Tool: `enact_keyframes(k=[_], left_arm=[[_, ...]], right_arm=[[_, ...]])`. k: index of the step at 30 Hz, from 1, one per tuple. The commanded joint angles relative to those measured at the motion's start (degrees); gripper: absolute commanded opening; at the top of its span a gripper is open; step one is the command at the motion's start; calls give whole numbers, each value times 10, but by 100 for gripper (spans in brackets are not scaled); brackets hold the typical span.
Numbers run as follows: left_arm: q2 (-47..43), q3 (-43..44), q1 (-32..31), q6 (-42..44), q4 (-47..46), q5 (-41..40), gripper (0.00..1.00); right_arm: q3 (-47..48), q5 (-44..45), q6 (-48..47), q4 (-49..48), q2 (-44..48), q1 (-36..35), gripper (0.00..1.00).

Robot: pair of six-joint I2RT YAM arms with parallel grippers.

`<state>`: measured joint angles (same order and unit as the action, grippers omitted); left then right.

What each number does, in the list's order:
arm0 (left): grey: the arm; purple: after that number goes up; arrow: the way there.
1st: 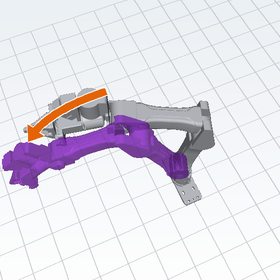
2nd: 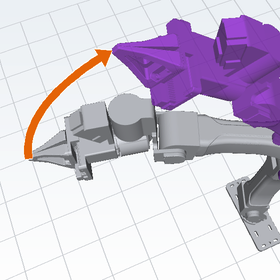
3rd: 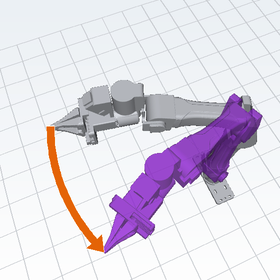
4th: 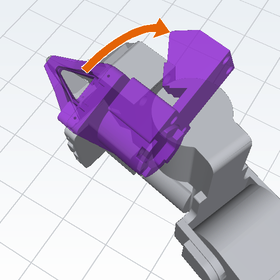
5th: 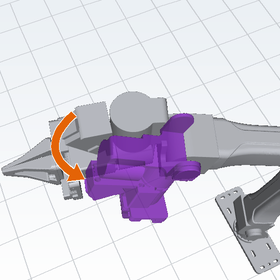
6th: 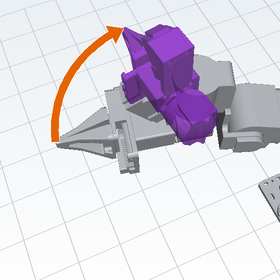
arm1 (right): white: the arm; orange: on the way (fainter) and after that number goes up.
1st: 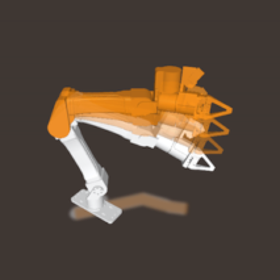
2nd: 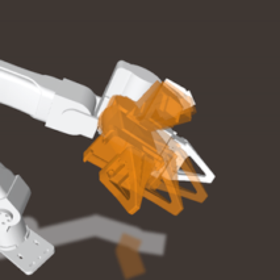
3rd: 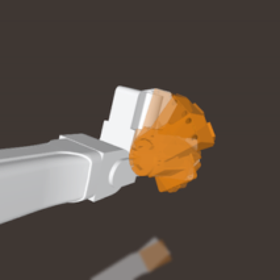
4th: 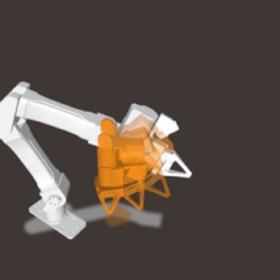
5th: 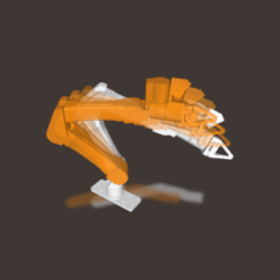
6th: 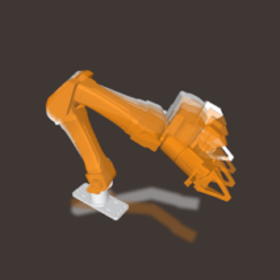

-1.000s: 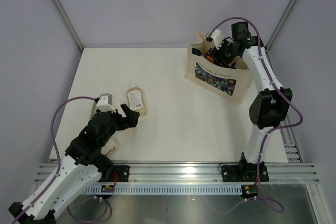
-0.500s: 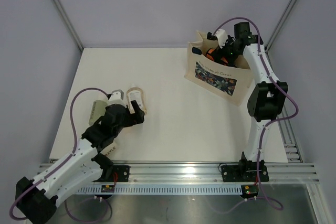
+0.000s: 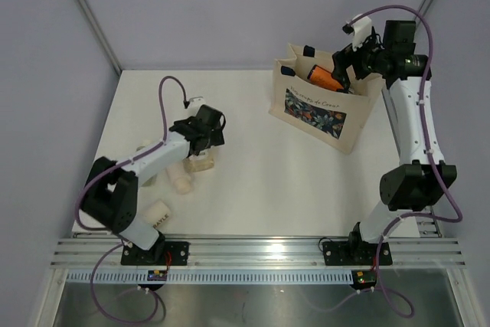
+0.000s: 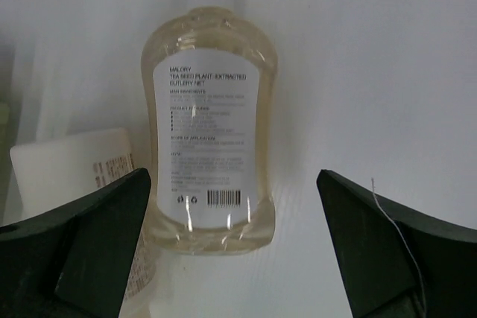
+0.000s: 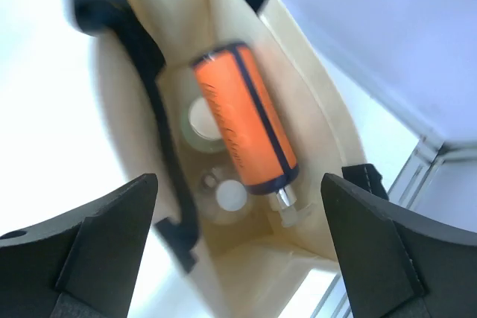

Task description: Place the personal care products into the canvas bag

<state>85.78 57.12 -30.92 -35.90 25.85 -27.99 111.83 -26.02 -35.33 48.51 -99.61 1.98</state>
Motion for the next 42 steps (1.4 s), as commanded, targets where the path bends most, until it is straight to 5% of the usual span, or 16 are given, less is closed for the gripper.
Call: enact_keyframes(k=[1,9,28,30,34,35,42], left_arm=[[77,88,16,-11,69,-79,99],[218,159,48,-12,126,-73,99],[240,134,96,66,106,165,97],[231,125,97,79,88,201,86],[250,110,116,91,47,320,30],[258,107,118,89,30,345,5],[205,6,125,30,-176,552,0]], right_arm=[[-35,-46,34,-32,63,-5,100],[-136,-99,79,-66,165,-5,100],[-285,-198,155,-115,286,-5,100],[-289,-205,159,-116,294,-5,100],[-296,-206,159,-113,305,-5,100],[-296,-205,157,-112,309,-5,99],[-316,-209,149,-95,324,-5,99]])
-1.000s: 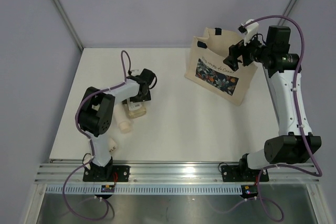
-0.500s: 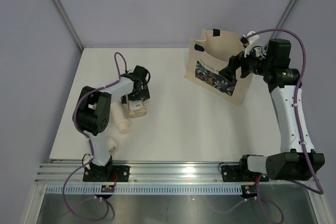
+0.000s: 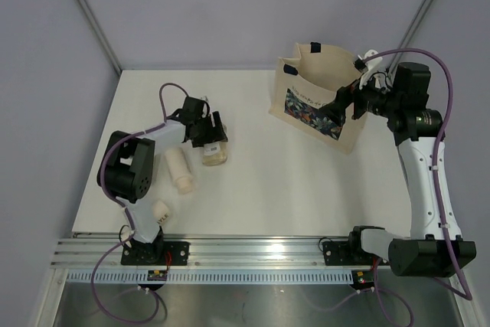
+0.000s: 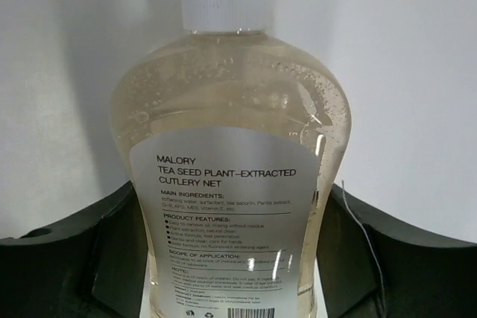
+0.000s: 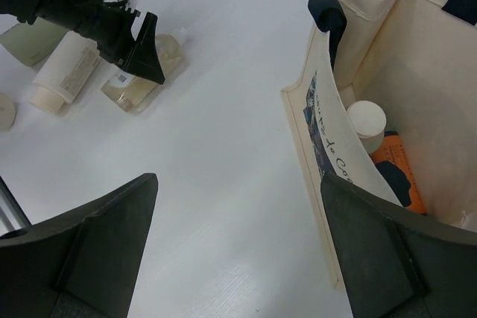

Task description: Place the personal care products into the canvas bag

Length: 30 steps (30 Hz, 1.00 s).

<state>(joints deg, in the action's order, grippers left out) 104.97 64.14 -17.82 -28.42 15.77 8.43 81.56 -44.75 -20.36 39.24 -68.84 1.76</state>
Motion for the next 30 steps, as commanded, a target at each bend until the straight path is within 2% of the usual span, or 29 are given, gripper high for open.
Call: enact_keyframes(k=[1,7,9,11,14,16,19,20,21,22,23,24,26,27,28,29,30], left_arm=[[-3,-75,-6,-52,-113,205,0],[-6,-86,-6,-139,-248,337,0],[-1,-95,-7,-180,-287,376,0],[5,-107,-7,-207,-351,398,0],[11,-122,-8,-264,-438,432,0],[15,-138,-8,-310,-511,450,0],[17,-157,-12,-372,-597,466,0],[16,-161,-13,-395,-610,464,0],[11,-168,-16,-405,-629,461,0],[6,-173,-17,-412,-633,455,0],[0,-176,-18,-421,-635,434,0],[-13,-180,-22,-422,-630,422,0],[-27,-183,-27,-425,-617,399,0],[-32,-183,-34,-427,-614,379,0],[-40,-182,-38,-430,-609,371,0],[-44,-181,-41,-431,-604,363,0],[-47,-179,-48,-431,-595,351,0]], right_arm=[[-20,-31,4,-3,16,-3,99],[-107,-144,74,-63,7,-4,100],[-128,-189,63,-70,1,-10,100],[-126,-192,17,-33,-7,-52,99],[-111,-149,-49,21,-33,-130,100],[-90,-141,-88,91,-93,-182,99],[-34,-90,-62,123,-179,-224,95],[-26,-66,-47,112,-190,-242,92],[-28,-53,6,64,-198,-249,85],[-39,-29,41,33,-207,-257,83],[-46,41,82,4,-208,-278,83],[-54,72,141,-46,-208,-292,86],[-80,141,200,-100,-203,-317,89],[-89,212,266,-125,-200,-342,90],[-97,249,293,-168,-195,-353,93],[-104,324,322,-184,-193,-363,95],[-103,351,367,-198,-195,-376,96]])
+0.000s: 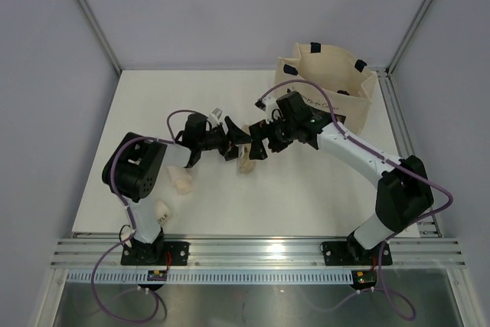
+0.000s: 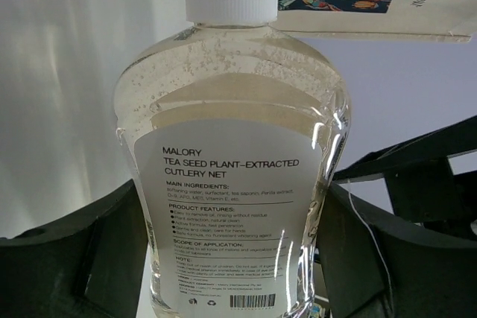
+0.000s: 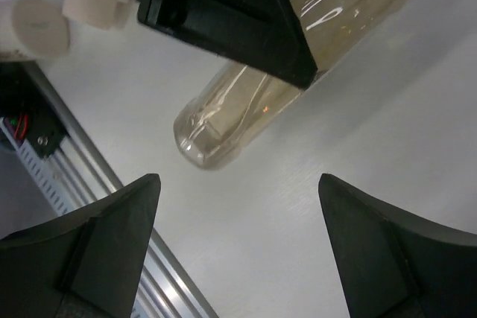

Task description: Place the personal care products into the canvas bag

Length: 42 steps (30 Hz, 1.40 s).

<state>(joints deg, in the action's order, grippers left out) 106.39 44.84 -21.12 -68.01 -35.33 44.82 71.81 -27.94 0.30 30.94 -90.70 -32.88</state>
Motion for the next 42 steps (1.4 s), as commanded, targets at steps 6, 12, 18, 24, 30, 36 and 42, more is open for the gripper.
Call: enact_keyframes(k=[6,12,18,24,30,36,42], left_arm=[[-70,29,-34,-44,-71,-32,0],[-85,31,-40,-62,-76,-44,0],[-102,37,-43,-85,-86,-54,2],[-117,27,-45,-127,-132,-56,26],[-113,2,-46,-167,-210,-56,71],[-108,-1,-45,-165,-207,-57,99],[-130,10,-45,-114,-126,-64,99]], right_arm=[[58,220,214,-86,-51,-38,99],[63,241,230,-84,-84,-51,99],[61,214,249,-90,-93,-52,89],[75,143,242,-102,-116,-51,55],[73,65,204,-112,-107,-47,15],[60,-12,175,-119,-84,-19,0],[68,-106,149,-107,-74,33,0]])
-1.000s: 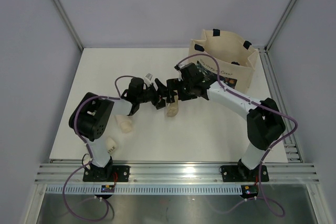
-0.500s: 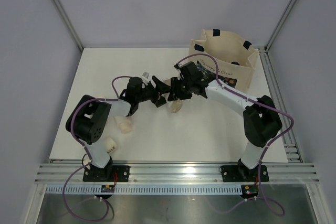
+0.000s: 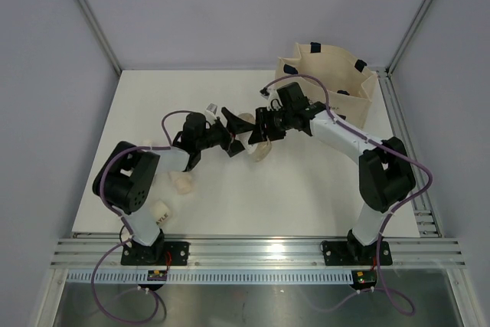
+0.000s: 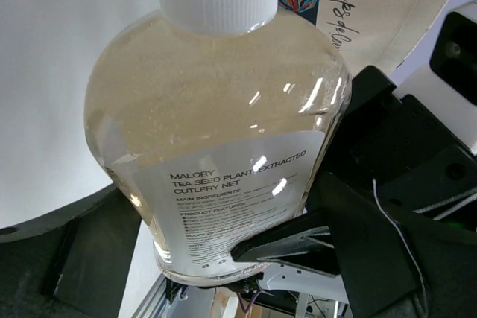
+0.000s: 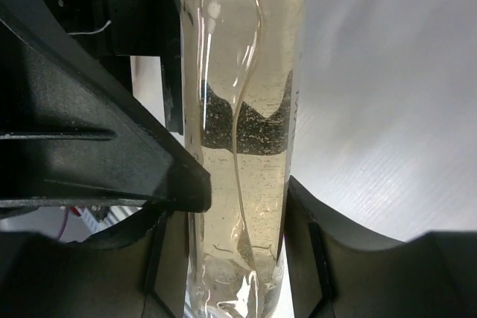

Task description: Place the personal care products into the canvas bag

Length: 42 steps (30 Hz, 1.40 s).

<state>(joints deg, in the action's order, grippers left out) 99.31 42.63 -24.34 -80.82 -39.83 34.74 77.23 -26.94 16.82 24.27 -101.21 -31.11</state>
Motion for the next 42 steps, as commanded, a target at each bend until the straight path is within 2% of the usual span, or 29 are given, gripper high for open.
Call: enact_keyframes(k=[1,7,10,17,22,31,38,42], left_arm=[[-71,40,-12,38,-63,35,99],[-99,81,2,95,23,29,99],[-106,127,2,130,72,45,99],[-121,198,3,206,176,62,99],[-129,213,3,229,201,67,99],[-151,228,10,236,168,83,99],[-170,221,29,273,213,87,99],[-190,221,39,333,274,70,99]], right_arm=[[18,-140,-17,-39,32,22,0],[16,-219,-11,-48,45,65,0],[12,-253,1,-64,58,72,0],[11,-323,78,-132,81,95,0],[34,-352,141,-170,95,119,0],[46,-378,228,-236,118,177,0],[56,-396,316,-343,138,240,0],[65,-398,360,-382,138,286,0]])
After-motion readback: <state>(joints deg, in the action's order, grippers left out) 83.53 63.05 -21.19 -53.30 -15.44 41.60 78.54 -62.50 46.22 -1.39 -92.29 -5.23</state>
